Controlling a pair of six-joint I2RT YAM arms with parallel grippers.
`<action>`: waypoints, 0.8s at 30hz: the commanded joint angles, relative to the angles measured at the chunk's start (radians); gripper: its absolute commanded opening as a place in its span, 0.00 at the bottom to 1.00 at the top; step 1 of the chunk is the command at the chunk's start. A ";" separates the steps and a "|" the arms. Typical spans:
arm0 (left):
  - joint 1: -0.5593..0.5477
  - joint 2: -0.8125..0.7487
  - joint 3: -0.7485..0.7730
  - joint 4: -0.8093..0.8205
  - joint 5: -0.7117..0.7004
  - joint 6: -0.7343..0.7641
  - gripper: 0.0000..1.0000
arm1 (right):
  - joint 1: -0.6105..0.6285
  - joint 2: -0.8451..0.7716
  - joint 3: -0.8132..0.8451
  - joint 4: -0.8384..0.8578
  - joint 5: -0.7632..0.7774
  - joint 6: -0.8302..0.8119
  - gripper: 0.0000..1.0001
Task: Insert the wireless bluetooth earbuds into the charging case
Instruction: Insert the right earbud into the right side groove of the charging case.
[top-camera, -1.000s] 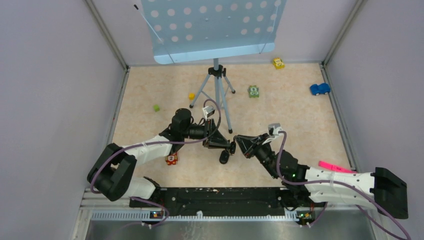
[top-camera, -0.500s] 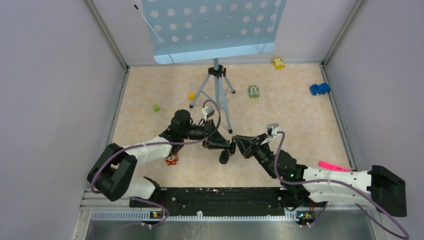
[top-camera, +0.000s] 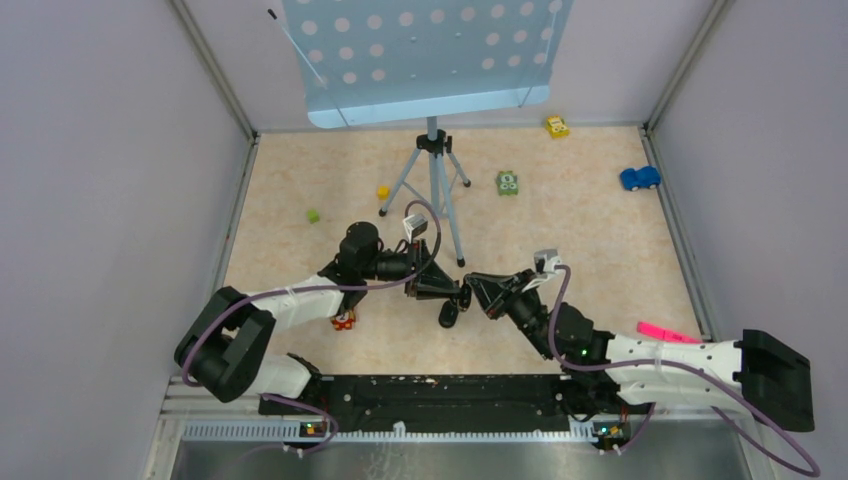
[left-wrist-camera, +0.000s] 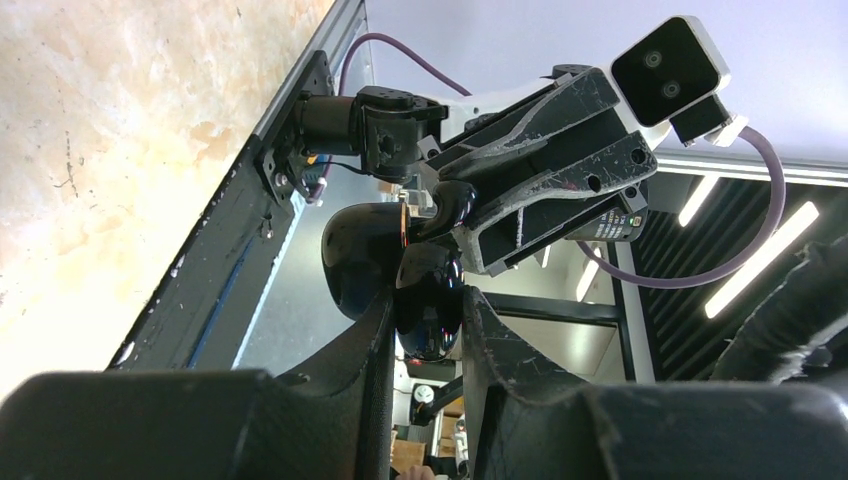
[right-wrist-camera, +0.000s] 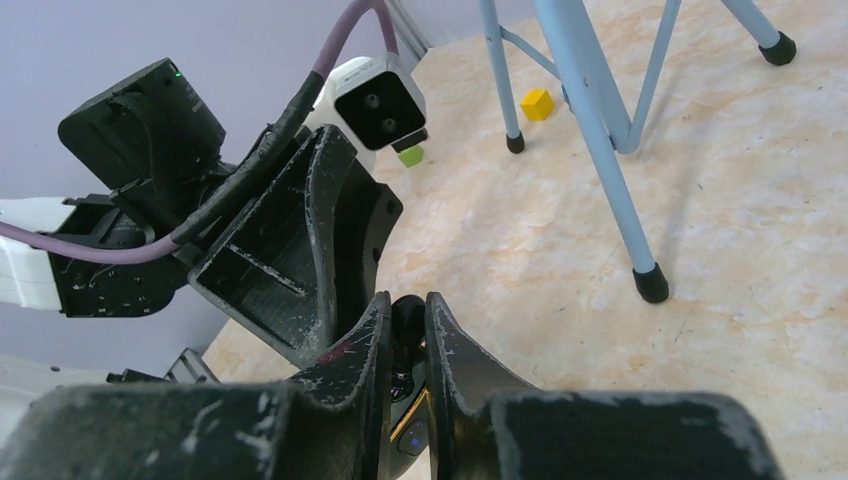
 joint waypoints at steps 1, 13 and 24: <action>-0.001 0.001 -0.014 0.130 0.012 -0.058 0.00 | 0.022 0.001 -0.022 0.034 0.022 -0.014 0.00; 0.004 0.003 -0.058 0.192 -0.040 -0.117 0.00 | 0.045 -0.006 -0.022 0.009 0.034 -0.031 0.00; 0.014 -0.001 -0.072 0.217 -0.054 -0.140 0.00 | 0.072 -0.004 -0.024 -0.022 0.054 -0.034 0.00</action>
